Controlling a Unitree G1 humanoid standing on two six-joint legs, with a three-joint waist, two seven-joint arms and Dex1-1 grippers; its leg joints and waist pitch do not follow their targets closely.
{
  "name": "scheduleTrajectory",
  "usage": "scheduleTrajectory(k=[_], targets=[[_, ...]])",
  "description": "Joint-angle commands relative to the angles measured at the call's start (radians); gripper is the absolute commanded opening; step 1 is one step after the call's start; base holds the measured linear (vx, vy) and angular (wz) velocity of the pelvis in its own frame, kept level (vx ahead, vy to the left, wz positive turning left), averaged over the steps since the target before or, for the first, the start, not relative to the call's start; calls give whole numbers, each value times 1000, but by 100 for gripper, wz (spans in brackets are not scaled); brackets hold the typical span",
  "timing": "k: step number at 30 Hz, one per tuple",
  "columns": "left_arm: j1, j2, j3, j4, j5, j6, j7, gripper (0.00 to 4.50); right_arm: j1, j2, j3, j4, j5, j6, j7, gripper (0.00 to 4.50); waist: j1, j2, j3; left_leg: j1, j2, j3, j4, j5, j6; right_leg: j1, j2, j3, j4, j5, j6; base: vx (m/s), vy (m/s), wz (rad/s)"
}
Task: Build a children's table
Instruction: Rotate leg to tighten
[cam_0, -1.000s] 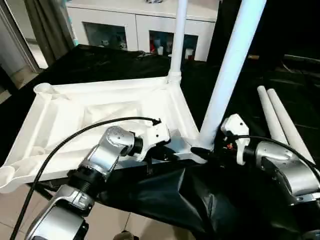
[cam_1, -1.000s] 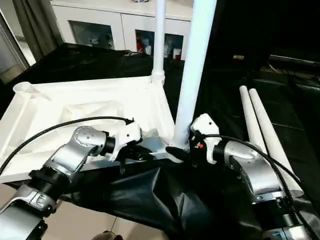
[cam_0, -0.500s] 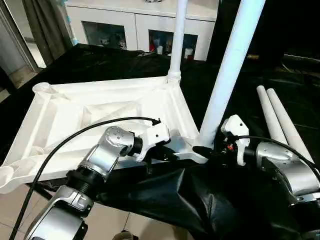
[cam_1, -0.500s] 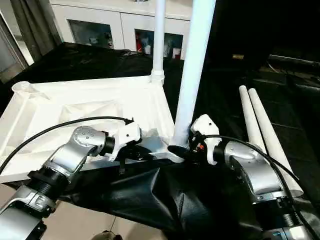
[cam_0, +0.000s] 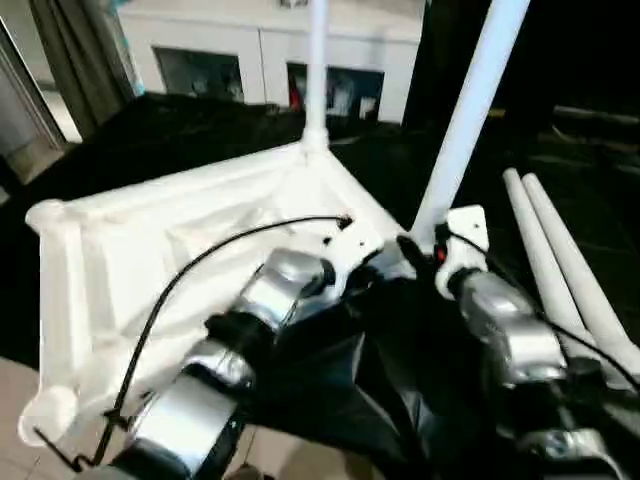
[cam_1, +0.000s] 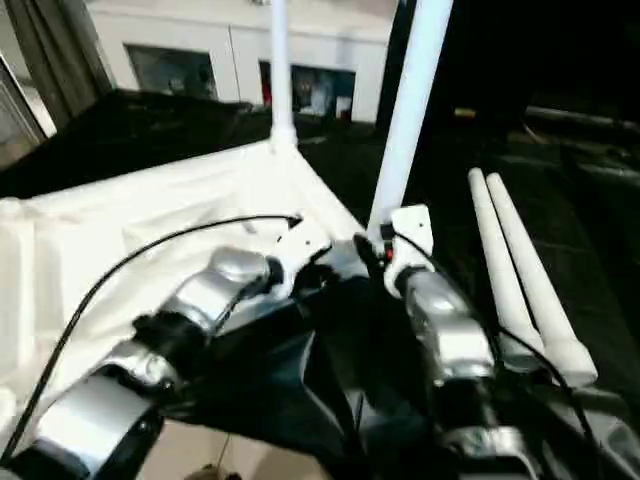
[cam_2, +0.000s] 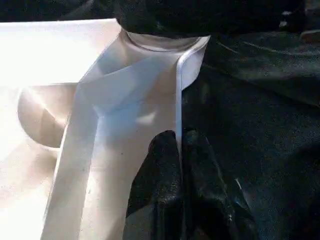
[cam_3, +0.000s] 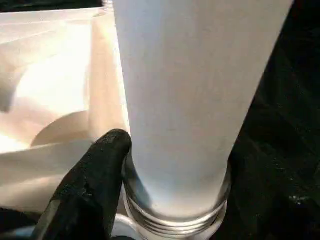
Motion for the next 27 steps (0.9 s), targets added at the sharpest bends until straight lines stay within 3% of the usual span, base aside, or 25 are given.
scheduleTrajectory(k=[1, 3, 8, 13, 17, 18, 20, 23, 27], targets=[[-34, -10, 57, 9, -4, -27, 134, 0, 16, 79, 52, 44, 32, 31, 14, 272, -1, -14, -60, 13, 23, -7, -66, -155, 51, 50, -51, 39, -85, -90, -219, 0, 0, 0], [-34, -9, 53, 14, -1, -43, 117, 0, 4, 95, 33, 45, 51, 21, 20, 326, -1, -13, -60, 15, 26, -8, -68, -176, 46, 50, -51, 39, -86, -108, -214, 0, 0, 0], [-28, 4, 43, 19, -6, -67, 66, 0, -7, 82, 39, 35, 46, 0, 52, 375, -9, -14, -61, 11, 27, -12, -73, -190, 41, 54, -51, 37, -86, -104, -205, 0, 0, 0], [-12, 35, 35, -21, -23, -72, -18, 0, 8, -1, 59, -42, 61, 29, 178, 421, -9, -18, -65, 8, 26, -9, -65, -123, 78, 59, -50, 39, -76, 1, -228, 0, 0, 0], [22, 87, 13, -81, -37, -103, -147, 0, 50, -127, 99, -135, 64, 54, 348, 421, -4, -18, -65, 7, 28, -6, -60, -103, 112, 58, -51, 38, -73, 51, -247, 0, 0, 0], [49, 124, -3, -122, -52, -126, -233, 0, 71, -198, 103, -175, 74, 59, 436, 421, -2, -17, -67, 7, 28, -7, -61, -107, 111, 61, -51, 38, -72, 41, -249, 0, 0, 0], [70, 150, -14, -157, -66, -137, -293, 0, 83, -243, 101, -199, 86, 64, 489, 421, 2, -16, -65, 9, 33, -8, -63, -133, 108, 60, -54, 39, -75, 13, -251, 0, 0, 0], [88, 173, -24, -190, -76, -141, -340, 0, 94, -282, 104, -222, 92, 70, 526, 421, 6, -8, -66, 16, 37, -7, -65, -156, 92, 53, -53, 40, -76, -24, -261, 0, 0, 0], [123, 215, -39, -258, -91, -141, -429, 0, 114, -345, 115, -259, 99, 85, 591, 421, 12, -10, -67, 17, 39, -7, -66, -159, 73, 53, -54, 40, -74, -23, -265, 0, 0, 0]])
